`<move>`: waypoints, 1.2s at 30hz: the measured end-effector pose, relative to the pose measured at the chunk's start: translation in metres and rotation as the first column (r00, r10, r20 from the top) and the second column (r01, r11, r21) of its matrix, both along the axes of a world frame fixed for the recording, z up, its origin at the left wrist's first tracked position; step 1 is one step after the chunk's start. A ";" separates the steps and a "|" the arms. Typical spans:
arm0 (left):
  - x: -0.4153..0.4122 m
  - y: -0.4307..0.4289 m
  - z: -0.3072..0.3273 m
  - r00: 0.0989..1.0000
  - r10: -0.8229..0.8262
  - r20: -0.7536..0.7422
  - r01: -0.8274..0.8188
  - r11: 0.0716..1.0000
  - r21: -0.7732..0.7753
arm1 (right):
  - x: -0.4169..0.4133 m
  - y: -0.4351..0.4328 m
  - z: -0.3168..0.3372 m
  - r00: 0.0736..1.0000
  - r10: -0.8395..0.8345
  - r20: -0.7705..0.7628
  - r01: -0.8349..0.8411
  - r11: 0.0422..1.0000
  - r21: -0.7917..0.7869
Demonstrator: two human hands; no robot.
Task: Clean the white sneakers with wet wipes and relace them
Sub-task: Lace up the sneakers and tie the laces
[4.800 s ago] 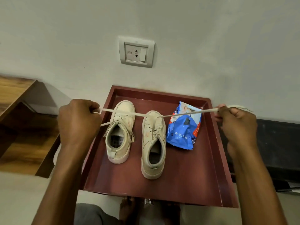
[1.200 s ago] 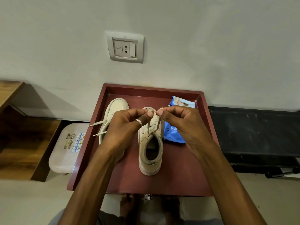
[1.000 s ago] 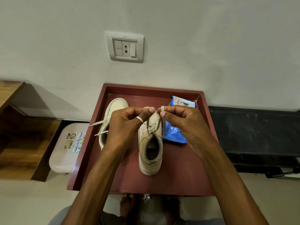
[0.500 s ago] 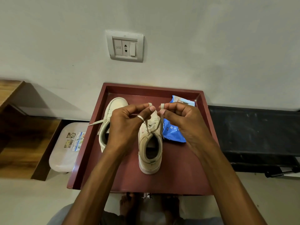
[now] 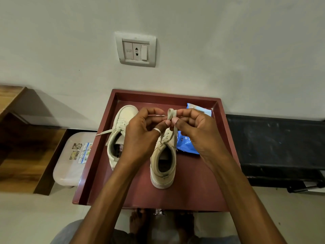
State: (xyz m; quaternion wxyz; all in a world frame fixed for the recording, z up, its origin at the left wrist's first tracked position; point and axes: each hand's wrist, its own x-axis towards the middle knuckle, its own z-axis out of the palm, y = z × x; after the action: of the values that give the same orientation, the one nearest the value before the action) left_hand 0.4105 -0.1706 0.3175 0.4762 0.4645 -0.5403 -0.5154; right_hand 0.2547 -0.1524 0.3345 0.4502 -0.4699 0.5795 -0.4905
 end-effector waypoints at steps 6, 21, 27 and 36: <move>0.005 -0.003 -0.001 0.995 -0.046 0.087 0.052 0.996 -0.067 | 0.001 0.000 0.000 1.000 -0.003 -0.020 0.004 0.999 0.048; 0.010 -0.002 0.000 0.964 -0.020 0.266 0.072 0.980 -0.187 | 0.003 0.001 0.004 0.999 0.034 -0.036 -0.030 0.993 0.110; 0.021 -0.006 0.000 0.867 -0.017 0.498 0.284 0.838 -0.466 | 0.005 -0.002 -0.001 1.000 -0.004 -0.011 0.006 0.974 0.227; 0.009 0.006 -0.007 0.695 0.172 0.698 0.482 0.608 -0.630 | 0.001 -0.010 -0.009 0.997 -0.078 0.028 0.065 0.943 0.325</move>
State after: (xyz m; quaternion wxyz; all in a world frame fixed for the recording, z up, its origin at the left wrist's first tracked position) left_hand 0.4198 -0.1645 0.3110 0.3342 0.3153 -0.8865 -0.0553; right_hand 0.2557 -0.1623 0.3256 0.5148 -0.3583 0.6597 -0.4140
